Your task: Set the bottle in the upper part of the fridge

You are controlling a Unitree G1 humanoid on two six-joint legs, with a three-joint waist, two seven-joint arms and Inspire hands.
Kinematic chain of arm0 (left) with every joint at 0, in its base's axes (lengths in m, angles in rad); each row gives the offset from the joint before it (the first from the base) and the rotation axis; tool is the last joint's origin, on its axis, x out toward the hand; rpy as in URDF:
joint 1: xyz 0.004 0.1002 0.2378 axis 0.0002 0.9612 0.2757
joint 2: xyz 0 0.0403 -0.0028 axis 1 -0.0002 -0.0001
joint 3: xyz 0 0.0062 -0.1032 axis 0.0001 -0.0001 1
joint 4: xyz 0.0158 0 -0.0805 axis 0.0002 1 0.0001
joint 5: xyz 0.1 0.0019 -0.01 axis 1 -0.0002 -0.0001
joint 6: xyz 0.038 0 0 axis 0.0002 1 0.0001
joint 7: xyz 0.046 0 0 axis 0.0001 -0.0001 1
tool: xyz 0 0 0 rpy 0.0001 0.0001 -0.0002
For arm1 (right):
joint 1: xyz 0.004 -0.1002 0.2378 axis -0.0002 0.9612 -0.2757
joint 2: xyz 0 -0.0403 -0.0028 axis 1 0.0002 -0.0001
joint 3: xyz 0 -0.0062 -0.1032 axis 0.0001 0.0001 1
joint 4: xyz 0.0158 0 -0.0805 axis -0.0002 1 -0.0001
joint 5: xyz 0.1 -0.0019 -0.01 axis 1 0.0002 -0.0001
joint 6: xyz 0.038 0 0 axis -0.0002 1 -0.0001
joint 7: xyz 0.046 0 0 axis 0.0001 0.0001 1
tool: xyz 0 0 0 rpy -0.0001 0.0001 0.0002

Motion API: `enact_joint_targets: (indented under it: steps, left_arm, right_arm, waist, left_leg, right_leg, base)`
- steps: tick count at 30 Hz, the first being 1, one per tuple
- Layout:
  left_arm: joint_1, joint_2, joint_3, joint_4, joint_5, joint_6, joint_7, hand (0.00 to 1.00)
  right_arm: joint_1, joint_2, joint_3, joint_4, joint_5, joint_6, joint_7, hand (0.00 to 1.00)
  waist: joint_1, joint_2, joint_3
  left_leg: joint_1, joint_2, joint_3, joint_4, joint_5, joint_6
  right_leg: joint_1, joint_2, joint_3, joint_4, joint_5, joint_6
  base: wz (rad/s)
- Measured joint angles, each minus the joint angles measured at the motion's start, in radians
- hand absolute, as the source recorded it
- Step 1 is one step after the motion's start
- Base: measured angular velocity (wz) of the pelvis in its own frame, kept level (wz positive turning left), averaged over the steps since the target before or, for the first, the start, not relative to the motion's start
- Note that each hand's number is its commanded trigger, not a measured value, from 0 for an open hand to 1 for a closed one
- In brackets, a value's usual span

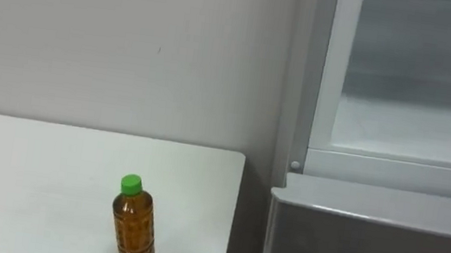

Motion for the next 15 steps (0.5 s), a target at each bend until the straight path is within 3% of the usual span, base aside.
enact_joint_targets:
  steps: [2,6,9,15]
  left_arm:
    - [-0.003,0.0,-0.011,0.091,0.027,0.0,0.0,0.0]
    - [-0.02,0.001,-0.059,0.258,0.081,0.013,0.004,0.0]
    - [-0.025,0.001,-0.066,0.302,0.148,0.02,0.011,0.0]
    - [-0.045,0.002,-0.103,0.317,0.284,0.081,0.0,0.0]
  right_arm:
    - [0.001,-0.003,0.001,0.004,0.003,-0.001,-0.001,0.0]
    - [0.001,-0.004,0.005,0.02,0.015,0.0,-0.001,0.0]
    - [-0.008,-0.009,0.009,0.045,0.016,0.0,0.005,0.0]
    - [-0.024,-0.012,0.038,0.044,0.015,-0.001,0.004,0.0]
  waist:
    - [-0.002,-0.003,0.0035]
    - [-0.012,0.014,0.0031]
    - [-0.013,0.014,0.0034]
    - [-0.036,0.008,0.0028]
  left_leg:
    - [-0.008,0.002,0.002,0.001,-0.003,0.005]
    - [-0.009,0.002,0.005,-0.006,-0.012,0.013]
    - [-0.007,0.002,0.011,-0.006,-0.012,0.014]
    - [-0.01,0.002,0.035,0.0,-0.012,0.014]
  right_leg:
    - [-0.004,0.0,-0.002,-0.001,0.0,0.0]
    - [-0.004,0.0,-0.001,0.002,0.001,0.004]
    - [-0.005,-0.001,0.001,0.004,0.001,0.004]
    - [-0.014,-0.005,0.007,0.019,0.0,0.007]
  base:
    - [0.02]
    - [0.02]
    - [-0.03]
    - [-0.06]
